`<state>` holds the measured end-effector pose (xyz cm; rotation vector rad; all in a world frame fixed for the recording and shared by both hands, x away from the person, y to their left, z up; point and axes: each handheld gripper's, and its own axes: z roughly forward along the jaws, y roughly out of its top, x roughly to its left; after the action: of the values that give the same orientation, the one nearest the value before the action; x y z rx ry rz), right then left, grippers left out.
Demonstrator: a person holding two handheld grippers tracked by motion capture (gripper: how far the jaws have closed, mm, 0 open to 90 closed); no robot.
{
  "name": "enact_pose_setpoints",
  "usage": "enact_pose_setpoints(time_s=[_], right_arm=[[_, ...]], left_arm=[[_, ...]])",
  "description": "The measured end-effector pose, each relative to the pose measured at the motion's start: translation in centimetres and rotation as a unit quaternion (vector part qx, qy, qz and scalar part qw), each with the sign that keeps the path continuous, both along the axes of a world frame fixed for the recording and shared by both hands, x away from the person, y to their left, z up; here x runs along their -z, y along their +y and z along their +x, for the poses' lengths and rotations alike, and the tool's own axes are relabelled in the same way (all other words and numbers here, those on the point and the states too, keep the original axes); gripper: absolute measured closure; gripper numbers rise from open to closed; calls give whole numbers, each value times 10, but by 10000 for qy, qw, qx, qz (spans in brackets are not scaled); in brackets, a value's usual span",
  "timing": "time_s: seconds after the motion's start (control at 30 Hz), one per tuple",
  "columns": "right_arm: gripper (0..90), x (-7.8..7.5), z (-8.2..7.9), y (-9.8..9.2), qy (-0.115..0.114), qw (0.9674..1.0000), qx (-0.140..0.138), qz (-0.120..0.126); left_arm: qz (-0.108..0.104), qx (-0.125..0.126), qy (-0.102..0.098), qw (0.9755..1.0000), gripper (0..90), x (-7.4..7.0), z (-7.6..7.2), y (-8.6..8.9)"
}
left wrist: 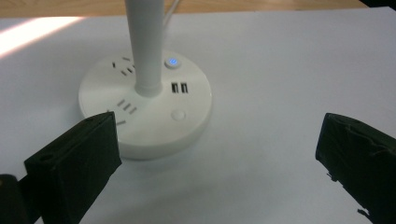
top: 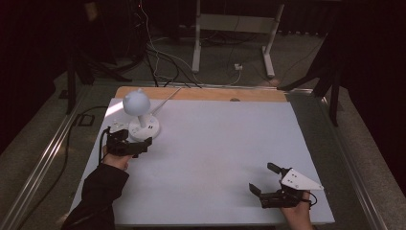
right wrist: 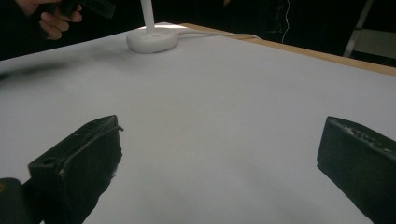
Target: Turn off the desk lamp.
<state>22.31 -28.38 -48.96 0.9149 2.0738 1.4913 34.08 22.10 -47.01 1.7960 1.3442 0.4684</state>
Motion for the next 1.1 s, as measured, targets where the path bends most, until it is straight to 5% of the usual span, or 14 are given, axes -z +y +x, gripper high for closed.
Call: enact_pose_setpoints(time_s=[0.6, 1.1], right_arm=[[0, 0, 0, 1, 8, 10000, -13, 3], [0, 1, 1, 1, 18, 10000, -22, -35]], left_arm=[[-41, 361, -4, 9993, 5, 5, -39, -3], [-89, 381, -93, 9992, 6, 29, -74, -3]])
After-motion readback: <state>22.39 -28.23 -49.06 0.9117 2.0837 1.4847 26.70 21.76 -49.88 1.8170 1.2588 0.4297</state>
